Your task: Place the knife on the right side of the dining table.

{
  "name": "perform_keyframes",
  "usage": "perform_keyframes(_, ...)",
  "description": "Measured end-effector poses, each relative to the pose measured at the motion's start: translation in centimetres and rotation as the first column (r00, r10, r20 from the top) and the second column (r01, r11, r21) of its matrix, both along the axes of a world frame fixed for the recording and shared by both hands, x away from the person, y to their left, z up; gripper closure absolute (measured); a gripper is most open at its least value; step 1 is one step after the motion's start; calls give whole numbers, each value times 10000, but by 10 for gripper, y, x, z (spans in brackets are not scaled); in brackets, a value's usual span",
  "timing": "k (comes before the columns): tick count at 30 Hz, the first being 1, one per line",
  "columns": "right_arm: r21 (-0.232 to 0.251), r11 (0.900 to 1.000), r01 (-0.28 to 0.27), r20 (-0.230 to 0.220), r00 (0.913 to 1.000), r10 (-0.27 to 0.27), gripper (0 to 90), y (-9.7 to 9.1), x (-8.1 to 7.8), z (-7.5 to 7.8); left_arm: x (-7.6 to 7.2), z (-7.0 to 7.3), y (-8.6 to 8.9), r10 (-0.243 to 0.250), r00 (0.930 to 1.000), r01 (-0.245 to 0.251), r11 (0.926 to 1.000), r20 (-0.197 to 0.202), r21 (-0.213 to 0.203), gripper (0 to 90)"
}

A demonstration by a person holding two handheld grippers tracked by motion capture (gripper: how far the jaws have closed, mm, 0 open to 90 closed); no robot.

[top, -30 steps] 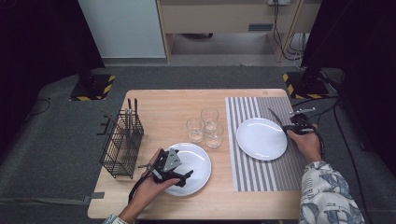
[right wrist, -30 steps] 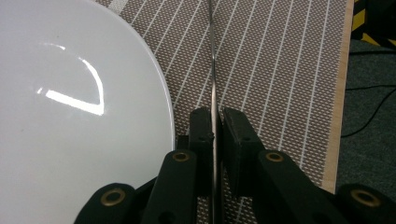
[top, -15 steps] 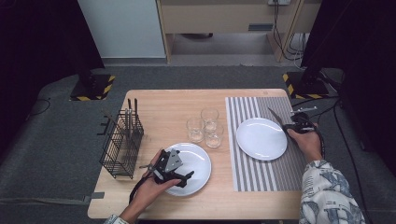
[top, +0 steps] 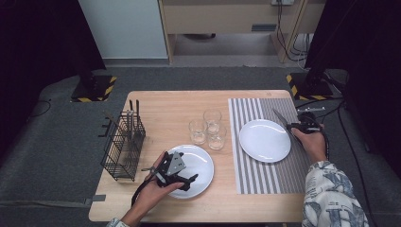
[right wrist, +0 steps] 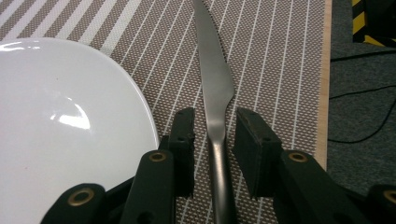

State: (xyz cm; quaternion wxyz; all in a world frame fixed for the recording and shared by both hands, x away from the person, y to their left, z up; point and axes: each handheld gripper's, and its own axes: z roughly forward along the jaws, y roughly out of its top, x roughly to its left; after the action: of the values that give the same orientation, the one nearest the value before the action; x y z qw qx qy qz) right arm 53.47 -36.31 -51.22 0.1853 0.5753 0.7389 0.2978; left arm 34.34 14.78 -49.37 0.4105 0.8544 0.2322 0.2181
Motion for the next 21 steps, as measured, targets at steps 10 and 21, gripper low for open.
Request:
perform_keyframes(10,-121,9995,308,-96,9995,-309,653,1,5,-5,-2,1,-2,-211,9998,211,9998,41,34,62)
perform_keyframes(21,-753,9972,2,-116,9999,-11,793,8,6,-7,-3,0,-5,-376,9993,375,9992,42,136,62)
